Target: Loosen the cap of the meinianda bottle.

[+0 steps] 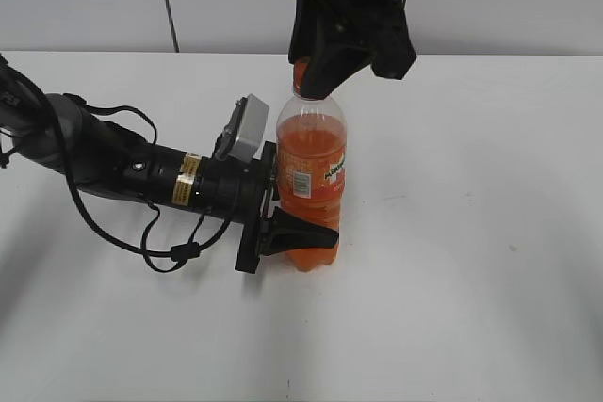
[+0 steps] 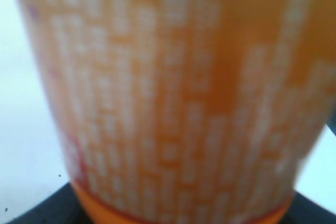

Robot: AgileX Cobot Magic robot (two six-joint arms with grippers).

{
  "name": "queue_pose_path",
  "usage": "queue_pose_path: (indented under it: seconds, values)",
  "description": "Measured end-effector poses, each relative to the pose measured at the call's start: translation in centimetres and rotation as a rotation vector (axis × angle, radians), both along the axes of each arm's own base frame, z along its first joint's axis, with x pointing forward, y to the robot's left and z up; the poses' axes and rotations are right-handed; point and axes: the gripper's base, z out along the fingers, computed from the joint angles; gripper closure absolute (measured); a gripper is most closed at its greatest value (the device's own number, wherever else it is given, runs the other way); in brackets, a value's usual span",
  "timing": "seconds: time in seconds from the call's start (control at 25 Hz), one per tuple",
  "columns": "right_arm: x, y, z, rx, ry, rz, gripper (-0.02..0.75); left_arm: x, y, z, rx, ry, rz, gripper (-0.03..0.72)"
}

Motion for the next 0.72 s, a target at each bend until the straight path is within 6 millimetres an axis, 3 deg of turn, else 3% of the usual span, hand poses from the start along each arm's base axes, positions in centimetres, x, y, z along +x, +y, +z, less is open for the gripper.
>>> queue_pose_path:
  seconds: [0.48, 0.72]
  values:
    - [-0.13, 0.15, 0.07, 0.002, -0.073, 0.198, 0.459, -0.04, 0.03, 0.04, -0.002, -0.006, -0.008, 0.287]
    - [-0.16, 0.16, 0.07, 0.002, -0.079, 0.217, 0.458, -0.03, 0.07, 0.04, -0.002, -0.007, -0.009, 0.287]
